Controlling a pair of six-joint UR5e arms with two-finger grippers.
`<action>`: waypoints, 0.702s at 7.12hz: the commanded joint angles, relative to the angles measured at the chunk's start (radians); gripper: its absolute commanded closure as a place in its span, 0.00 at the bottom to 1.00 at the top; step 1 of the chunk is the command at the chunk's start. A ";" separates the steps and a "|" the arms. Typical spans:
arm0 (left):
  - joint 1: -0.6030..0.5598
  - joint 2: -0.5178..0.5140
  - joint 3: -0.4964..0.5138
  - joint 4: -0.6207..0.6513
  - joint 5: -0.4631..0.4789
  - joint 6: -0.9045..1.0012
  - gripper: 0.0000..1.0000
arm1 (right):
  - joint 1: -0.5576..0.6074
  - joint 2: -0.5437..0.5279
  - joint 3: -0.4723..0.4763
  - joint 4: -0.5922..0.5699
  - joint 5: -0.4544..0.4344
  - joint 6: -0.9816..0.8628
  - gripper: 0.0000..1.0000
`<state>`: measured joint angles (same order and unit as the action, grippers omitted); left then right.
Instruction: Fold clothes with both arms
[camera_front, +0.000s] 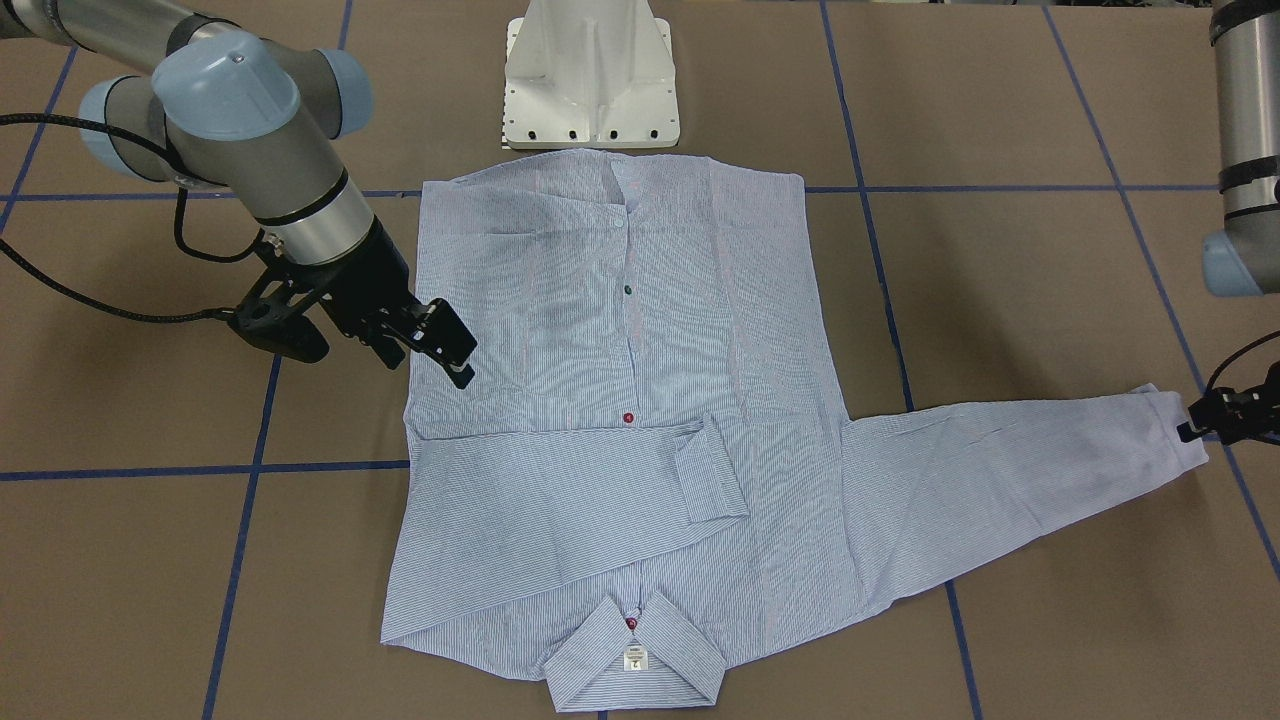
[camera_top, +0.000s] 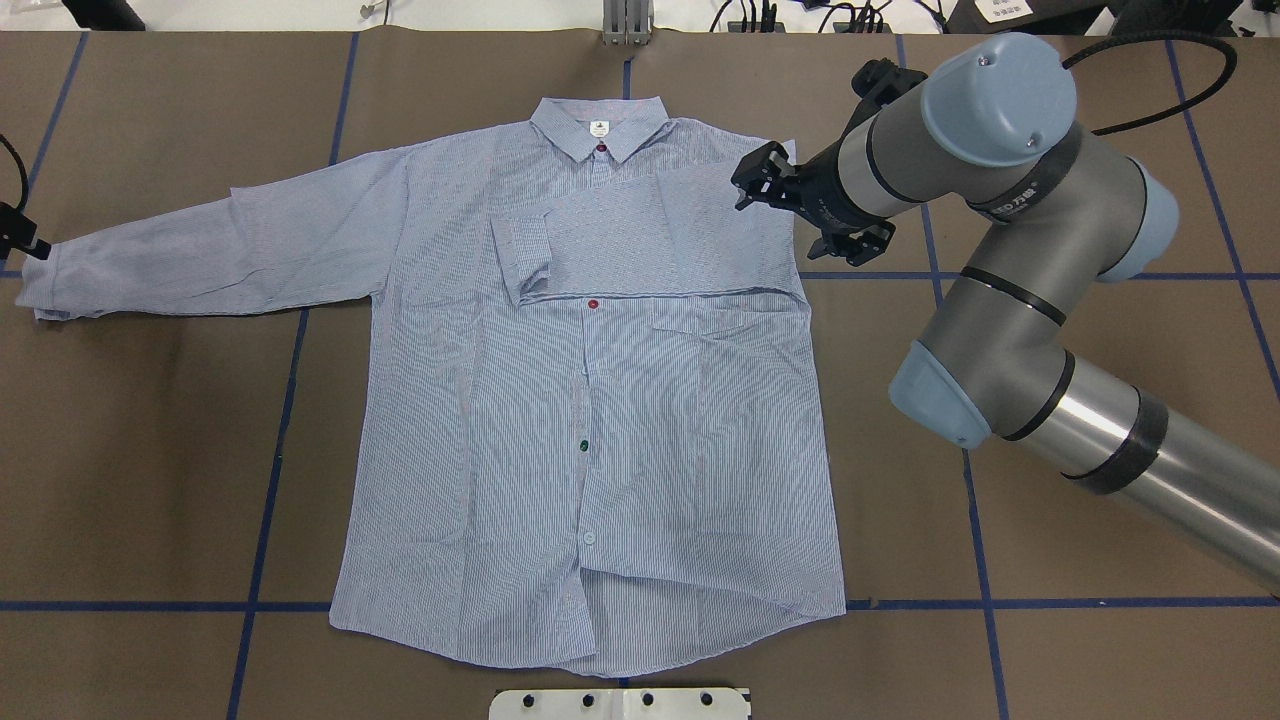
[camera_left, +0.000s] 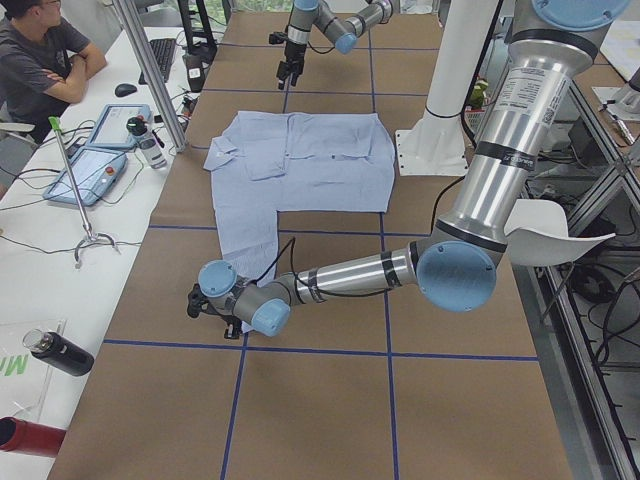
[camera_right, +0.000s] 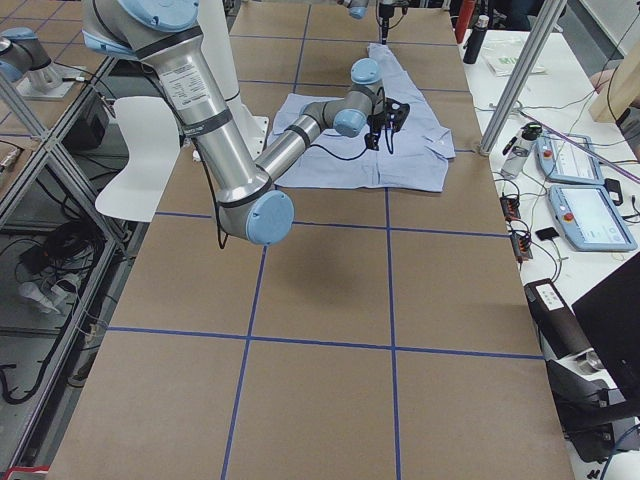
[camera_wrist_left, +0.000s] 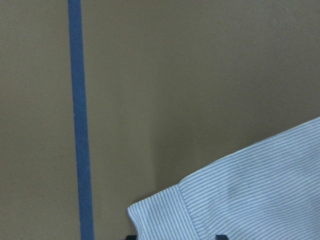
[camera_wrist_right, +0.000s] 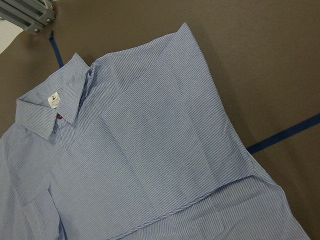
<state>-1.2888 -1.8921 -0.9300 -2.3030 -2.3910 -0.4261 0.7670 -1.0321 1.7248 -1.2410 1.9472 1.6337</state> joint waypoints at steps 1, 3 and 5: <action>0.005 -0.010 0.028 -0.004 0.003 0.000 0.41 | -0.002 0.000 0.001 0.000 -0.001 0.002 0.00; 0.020 -0.022 0.042 -0.009 0.007 -0.003 0.43 | -0.008 0.000 0.001 0.000 -0.026 0.000 0.00; 0.020 -0.021 0.043 -0.010 0.007 -0.003 0.62 | -0.009 0.000 0.001 0.000 -0.030 0.002 0.00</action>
<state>-1.2699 -1.9132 -0.8886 -2.3115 -2.3841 -0.4292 0.7589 -1.0324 1.7257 -1.2410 1.9208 1.6342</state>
